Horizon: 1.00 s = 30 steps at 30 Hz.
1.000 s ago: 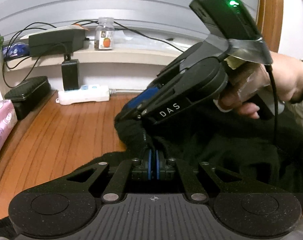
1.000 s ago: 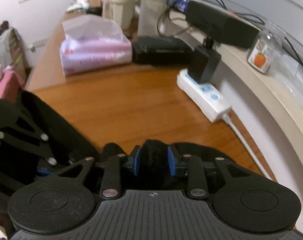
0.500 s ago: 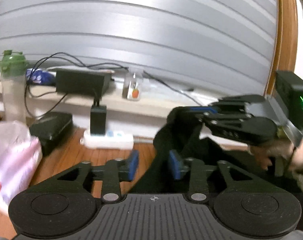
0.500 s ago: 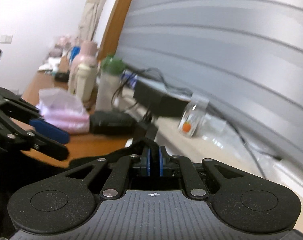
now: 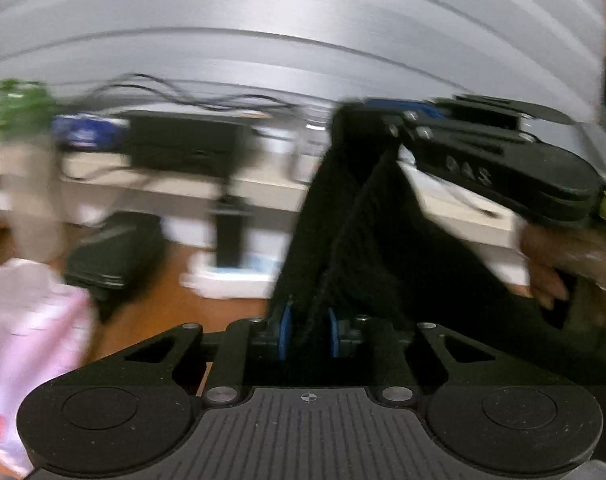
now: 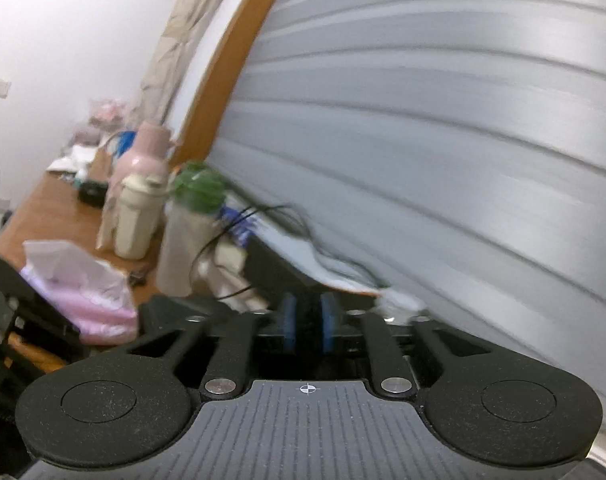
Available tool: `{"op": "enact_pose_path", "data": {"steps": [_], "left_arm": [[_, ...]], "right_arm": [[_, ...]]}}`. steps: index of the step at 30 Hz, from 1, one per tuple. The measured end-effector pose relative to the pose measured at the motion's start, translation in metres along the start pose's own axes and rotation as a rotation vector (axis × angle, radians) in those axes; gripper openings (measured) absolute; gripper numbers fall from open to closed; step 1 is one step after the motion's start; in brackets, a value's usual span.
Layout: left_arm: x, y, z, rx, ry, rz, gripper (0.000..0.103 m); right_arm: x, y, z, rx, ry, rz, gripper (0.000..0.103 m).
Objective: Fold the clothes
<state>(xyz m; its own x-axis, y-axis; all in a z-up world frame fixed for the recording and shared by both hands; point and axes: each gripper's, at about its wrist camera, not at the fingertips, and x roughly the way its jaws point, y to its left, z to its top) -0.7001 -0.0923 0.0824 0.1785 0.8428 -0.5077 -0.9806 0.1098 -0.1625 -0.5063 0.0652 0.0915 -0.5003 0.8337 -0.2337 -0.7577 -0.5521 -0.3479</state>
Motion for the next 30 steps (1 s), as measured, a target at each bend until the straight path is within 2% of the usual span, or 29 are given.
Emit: {"op": "enact_pose_path", "data": {"steps": [1,3,4,6,8,11,14,19,20,21,22,24,28,30], "left_arm": [[0.003,0.004,0.0,-0.003,0.011,0.023,0.024],[0.006,0.011,-0.005,-0.01,0.026,0.046,0.037],[0.005,0.014,-0.008,-0.014,0.024,0.067,0.038],[0.001,0.021,-0.013,-0.03,0.019,0.099,0.04],[-0.003,0.029,-0.015,-0.057,0.012,0.087,0.046],[-0.012,0.035,-0.016,-0.084,0.002,0.052,0.048],[-0.014,0.027,-0.019,-0.064,0.033,0.012,0.048],[-0.015,0.009,-0.043,0.061,0.117,0.067,0.049],[-0.016,0.008,-0.047,0.075,0.129,0.066,0.046],[-0.018,0.009,-0.051,0.084,0.14,0.055,0.026],[-0.02,0.01,-0.055,0.093,0.15,0.044,0.014],[-0.025,0.011,-0.057,0.11,0.163,0.027,0.001],[-0.044,0.005,-0.052,0.146,0.133,0.055,0.001],[-0.056,0.009,-0.048,0.133,0.114,0.074,0.0]], "right_arm": [[0.009,0.0,0.0,0.026,0.077,0.041,0.053],[0.003,-0.004,-0.006,0.057,0.079,0.055,0.054],[-0.001,-0.006,-0.009,0.072,0.077,0.061,0.054],[-0.007,-0.015,-0.017,0.099,0.139,0.105,0.054],[-0.015,-0.025,-0.026,0.118,0.178,0.129,0.054],[-0.026,-0.039,-0.038,0.131,0.238,0.164,0.054],[-0.038,-0.045,-0.048,0.135,0.278,0.187,0.054],[-0.07,-0.058,-0.066,0.122,0.331,0.182,0.054],[-0.081,-0.064,-0.066,0.113,0.328,0.17,0.054],[-0.092,-0.07,-0.065,0.105,0.324,0.157,0.054],[-0.103,-0.076,-0.065,0.097,0.321,0.144,0.054],[-0.131,-0.098,-0.059,0.094,0.303,0.099,0.054],[-0.191,-0.148,-0.044,0.084,0.275,-0.023,0.054],[-0.229,-0.175,-0.036,0.071,0.269,-0.102,0.054]]}}
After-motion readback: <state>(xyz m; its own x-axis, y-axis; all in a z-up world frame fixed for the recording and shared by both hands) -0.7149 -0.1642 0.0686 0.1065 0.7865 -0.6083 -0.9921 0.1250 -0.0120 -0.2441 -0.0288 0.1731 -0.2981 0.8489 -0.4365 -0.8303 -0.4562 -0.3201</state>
